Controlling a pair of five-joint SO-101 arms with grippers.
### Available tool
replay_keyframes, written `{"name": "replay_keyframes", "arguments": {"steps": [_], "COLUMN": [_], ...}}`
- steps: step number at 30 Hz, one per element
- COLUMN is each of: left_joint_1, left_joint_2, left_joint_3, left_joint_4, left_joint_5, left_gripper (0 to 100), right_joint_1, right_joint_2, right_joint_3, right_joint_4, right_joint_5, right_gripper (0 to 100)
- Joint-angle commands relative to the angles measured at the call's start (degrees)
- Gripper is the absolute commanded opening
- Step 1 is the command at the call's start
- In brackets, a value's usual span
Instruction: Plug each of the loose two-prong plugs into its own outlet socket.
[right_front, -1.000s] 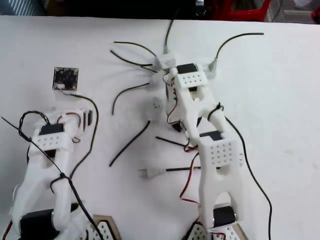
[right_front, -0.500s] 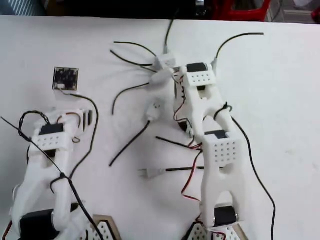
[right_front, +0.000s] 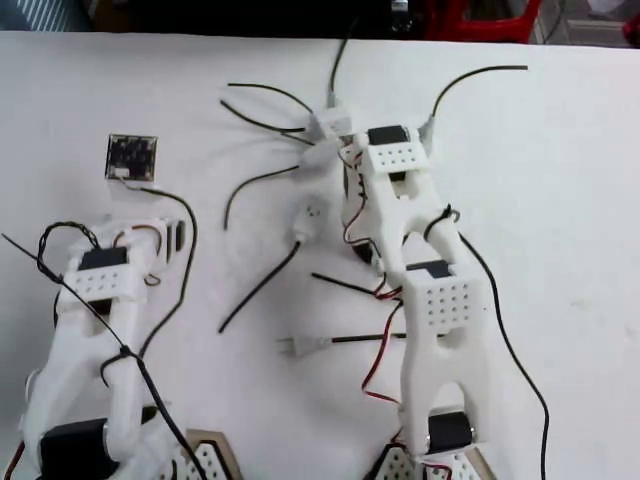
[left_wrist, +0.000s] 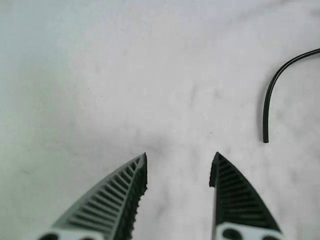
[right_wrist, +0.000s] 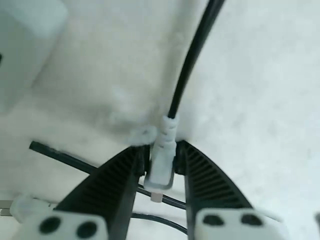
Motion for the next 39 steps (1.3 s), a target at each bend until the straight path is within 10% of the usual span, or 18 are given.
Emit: {"name": "replay_keyframes", "arguments": {"steps": [1,39], "left_joint_1": [0.04,0.84], "left_joint_2": [-2.33,-2.33], "left_joint_3": [-0.26,-0.18], "left_joint_4": [-1.32,-1.32], "left_joint_5": [0.35,0.0], "left_gripper": [21,21], "right_joint_1": [0.92,2.95], "right_joint_2": [-0.31,-4.09], "right_joint_3": [-3.34,-0.62], "right_joint_4": [0.4,0.57], "right_joint_5": [-0.26,-0.09], "right_gripper": [8.5,5.8]}}
